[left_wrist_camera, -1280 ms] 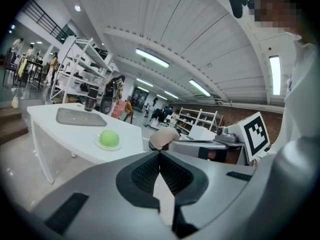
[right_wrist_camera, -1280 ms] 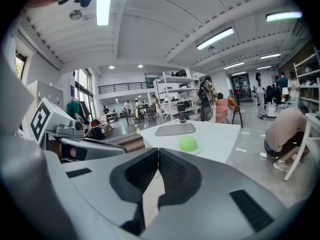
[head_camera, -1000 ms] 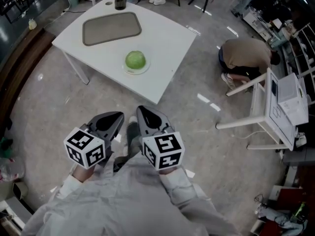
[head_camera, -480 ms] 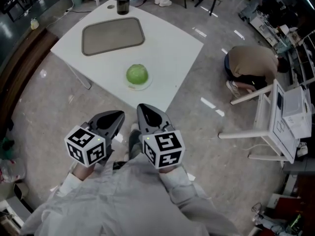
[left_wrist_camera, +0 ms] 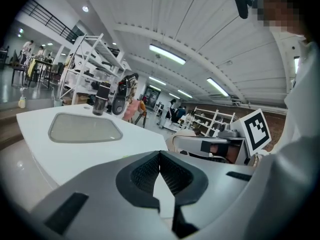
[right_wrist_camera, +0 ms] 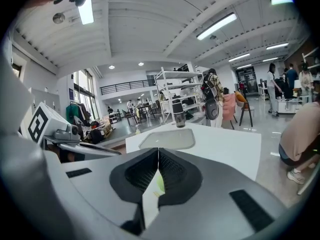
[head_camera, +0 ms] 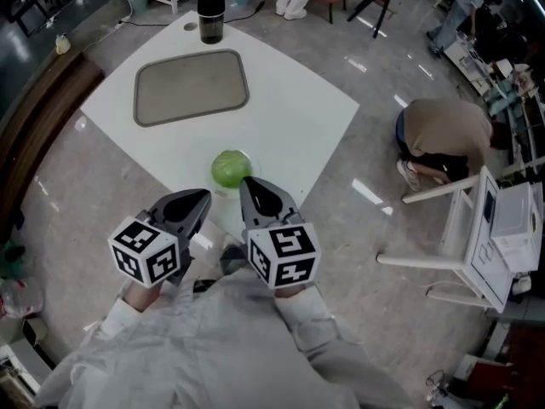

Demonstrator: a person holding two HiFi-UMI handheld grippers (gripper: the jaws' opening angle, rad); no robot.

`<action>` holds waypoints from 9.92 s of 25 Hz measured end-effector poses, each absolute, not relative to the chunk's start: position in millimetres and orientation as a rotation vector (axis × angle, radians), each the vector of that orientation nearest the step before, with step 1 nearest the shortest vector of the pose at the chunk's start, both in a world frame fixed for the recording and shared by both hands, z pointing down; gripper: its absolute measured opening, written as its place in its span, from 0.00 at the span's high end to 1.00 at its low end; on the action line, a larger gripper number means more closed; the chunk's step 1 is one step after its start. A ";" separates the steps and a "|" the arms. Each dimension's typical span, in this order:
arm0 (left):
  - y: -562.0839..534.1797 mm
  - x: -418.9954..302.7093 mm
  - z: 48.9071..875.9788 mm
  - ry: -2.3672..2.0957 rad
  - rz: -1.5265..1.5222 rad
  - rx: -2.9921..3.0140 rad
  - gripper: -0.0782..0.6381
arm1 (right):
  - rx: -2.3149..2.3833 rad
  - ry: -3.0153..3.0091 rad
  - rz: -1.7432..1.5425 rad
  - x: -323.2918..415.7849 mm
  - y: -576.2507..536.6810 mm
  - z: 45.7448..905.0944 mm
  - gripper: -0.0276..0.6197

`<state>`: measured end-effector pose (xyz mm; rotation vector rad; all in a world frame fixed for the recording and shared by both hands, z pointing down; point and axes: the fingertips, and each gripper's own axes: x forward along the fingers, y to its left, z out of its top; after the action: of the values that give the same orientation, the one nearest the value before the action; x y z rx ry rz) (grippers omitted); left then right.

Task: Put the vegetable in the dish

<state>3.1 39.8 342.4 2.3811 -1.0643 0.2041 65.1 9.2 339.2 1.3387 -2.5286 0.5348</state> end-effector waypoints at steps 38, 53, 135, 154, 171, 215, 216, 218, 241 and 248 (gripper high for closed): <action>-44.5 -9.1 383.2 -1.056 0.289 2.224 0.88 | 1.367 -2.426 0.718 79.6 -57.1 388.1 0.93; -68.0 -35.5 450.8 -1.031 0.341 2.053 0.88 | 1.424 -2.265 0.899 93.0 -70.7 451.3 0.93; -25.6 -32.9 504.5 -0.961 0.442 1.733 0.76 | 1.356 -1.970 1.247 96.4 -23.0 511.4 0.77; -27.7 -34.5 504.4 -1.026 0.449 1.772 0.79 | 1.376 -1.963 1.304 94.4 -24.9 511.3 0.82; -23.2 -34.4 502.2 -1.078 0.487 1.805 0.79 | 1.397 -1.959 1.319 96.2 -25.0 509.3 0.85; -96.7 -127.5 456.8 -1.164 0.360 1.804 0.79 | 1.308 -2.107 1.249 1.7 -116.4 457.0 0.85; -102.1 -132.2 456.6 -1.160 0.359 1.807 0.79 | 1.309 -2.109 1.249 -2.9 -121.0 456.7 0.86; -113.0 -140.9 455.7 -1.156 0.356 1.811 0.79 | 1.313 -2.113 1.251 -11.6 -130.5 456.2 0.86; -251.0 -205.0 466.3 -1.148 0.398 1.871 0.79 | 1.340 -2.084 1.244 -75.4 -263.2 470.9 0.85; -278.1 -212.7 472.6 -1.139 0.407 1.869 0.79 | 1.335 -2.070 1.262 -83.0 -288.4 480.3 0.85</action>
<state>-212.7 -278.1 472.6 1.8694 -1.1394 0.4071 -83.0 -288.4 480.3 1.3346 -2.0698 1.2623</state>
